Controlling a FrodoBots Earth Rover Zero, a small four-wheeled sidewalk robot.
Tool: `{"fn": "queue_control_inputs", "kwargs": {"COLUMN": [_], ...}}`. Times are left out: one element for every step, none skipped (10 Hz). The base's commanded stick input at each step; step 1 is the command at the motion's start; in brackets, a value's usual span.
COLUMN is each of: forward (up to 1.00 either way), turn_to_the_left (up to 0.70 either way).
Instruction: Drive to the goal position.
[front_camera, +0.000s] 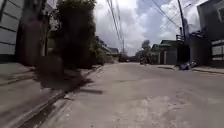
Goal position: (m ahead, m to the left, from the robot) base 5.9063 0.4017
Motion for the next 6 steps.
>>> {"fn": "queue_control_inputs", "kwargs": {"forward": [1.00,1.00,1.00,1.00,1.00,1.00], "turn_to_the_left": [0.00,0.00,0.00,0.00,0.00,0.00]}}
